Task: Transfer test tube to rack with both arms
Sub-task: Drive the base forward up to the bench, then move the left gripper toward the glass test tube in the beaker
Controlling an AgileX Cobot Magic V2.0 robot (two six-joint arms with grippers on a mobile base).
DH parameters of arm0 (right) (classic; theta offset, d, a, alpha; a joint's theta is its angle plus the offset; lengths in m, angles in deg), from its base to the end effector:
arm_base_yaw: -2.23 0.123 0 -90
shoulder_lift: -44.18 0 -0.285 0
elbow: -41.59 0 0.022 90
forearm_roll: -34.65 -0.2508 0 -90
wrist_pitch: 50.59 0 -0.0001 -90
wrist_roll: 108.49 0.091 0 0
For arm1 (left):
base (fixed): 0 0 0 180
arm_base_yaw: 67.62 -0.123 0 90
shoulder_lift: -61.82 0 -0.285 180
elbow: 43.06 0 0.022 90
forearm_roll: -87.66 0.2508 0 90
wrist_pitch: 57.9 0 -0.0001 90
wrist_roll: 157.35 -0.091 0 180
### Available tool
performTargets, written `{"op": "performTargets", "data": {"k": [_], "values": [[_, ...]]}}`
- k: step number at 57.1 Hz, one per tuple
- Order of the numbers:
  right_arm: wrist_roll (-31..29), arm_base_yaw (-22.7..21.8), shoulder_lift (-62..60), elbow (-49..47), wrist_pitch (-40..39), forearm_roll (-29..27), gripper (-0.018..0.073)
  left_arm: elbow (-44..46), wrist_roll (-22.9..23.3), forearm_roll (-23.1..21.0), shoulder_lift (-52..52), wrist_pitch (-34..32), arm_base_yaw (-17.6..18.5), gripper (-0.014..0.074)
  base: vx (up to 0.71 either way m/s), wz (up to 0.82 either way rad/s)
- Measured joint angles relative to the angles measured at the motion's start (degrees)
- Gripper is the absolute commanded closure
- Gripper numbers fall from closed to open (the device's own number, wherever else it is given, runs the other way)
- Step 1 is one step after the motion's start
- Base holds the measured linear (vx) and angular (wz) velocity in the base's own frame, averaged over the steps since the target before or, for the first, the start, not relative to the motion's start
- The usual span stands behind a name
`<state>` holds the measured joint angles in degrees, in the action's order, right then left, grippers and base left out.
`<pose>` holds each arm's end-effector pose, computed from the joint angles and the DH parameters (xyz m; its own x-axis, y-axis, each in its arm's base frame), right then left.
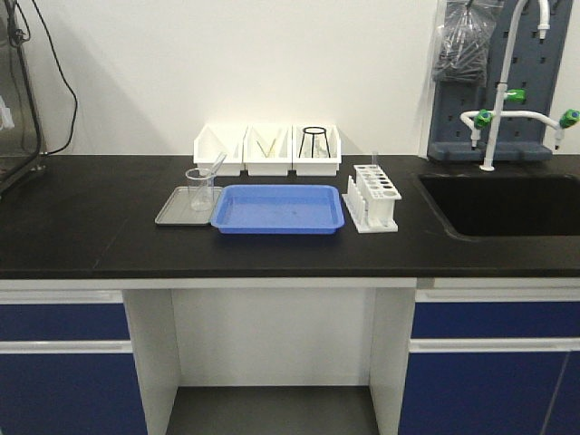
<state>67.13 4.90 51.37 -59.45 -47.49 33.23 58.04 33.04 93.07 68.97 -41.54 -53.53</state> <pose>0.0569 0.0028 0.1986 0.0156 -0.0510 -0.9986 -0.0472 0.9975 -0.0517 0.0537 -0.0110 0.1782 -0.2262 -0.0366 -0.9734 0.1985 0.9766 -0.0828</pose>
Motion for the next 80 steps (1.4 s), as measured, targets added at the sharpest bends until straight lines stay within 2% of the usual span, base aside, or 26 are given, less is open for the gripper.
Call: {"op": "performTargets", "data": {"k": [80], "values": [[0.00,0.00,0.00,0.00,0.12,0.00,0.0570,0.00,0.00,0.00,0.00,0.00,0.00,0.0601,0.45,0.02]]}}
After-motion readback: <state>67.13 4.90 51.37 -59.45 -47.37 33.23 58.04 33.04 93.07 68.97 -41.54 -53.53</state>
